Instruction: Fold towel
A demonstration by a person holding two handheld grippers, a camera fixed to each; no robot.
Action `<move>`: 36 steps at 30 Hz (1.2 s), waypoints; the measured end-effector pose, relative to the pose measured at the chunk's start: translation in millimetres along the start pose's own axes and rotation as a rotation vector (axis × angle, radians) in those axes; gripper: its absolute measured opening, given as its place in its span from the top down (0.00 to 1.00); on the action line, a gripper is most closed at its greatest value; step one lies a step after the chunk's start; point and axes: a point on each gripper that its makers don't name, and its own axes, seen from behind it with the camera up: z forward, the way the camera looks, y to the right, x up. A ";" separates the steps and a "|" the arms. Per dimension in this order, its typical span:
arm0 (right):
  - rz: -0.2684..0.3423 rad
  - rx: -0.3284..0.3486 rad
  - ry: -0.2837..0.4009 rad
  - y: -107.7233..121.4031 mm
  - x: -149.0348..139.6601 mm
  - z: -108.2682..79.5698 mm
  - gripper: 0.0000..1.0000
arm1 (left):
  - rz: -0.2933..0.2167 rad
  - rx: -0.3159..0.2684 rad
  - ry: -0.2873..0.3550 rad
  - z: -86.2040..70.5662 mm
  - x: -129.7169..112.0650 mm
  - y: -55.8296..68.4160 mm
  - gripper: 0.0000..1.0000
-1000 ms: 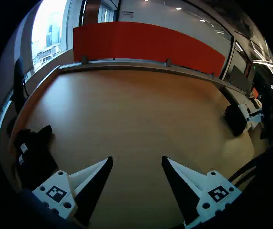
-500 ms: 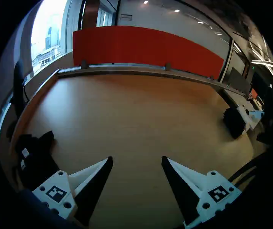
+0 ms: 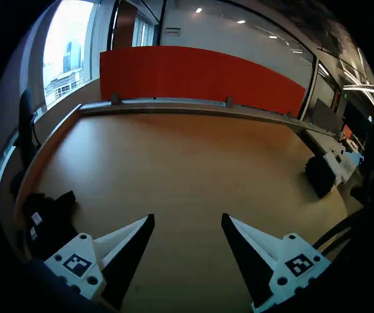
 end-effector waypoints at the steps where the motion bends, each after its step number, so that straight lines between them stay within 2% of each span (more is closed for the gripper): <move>1: -0.002 -0.010 0.025 0.1 6.2 -0.9 0.00 | 0.000 0.000 0.004 -0.1 1.6 0.0 0.05; 6: -0.014 -0.054 0.140 -2.9 34.2 -6.7 0.00 | -0.002 0.004 0.031 -1.3 11.1 -0.6 0.05; 9: -0.019 -0.050 0.171 -12.0 42.2 -10.0 0.00 | -0.002 0.009 0.057 -1.9 19.7 -2.2 0.05; 24: 0.009 -0.001 0.217 -50.5 67.4 -12.6 0.00 | 0.003 0.110 0.277 -10.8 90.4 -30.6 0.05; 27: 0.010 0.011 0.225 -59.4 71.3 -14.2 0.00 | 0.008 0.113 0.320 -12.0 103.7 -31.6 0.05; 36: -0.011 0.062 0.253 -95.6 89.9 -20.2 0.00 | -0.016 0.123 0.437 -21.1 137.7 -37.7 0.05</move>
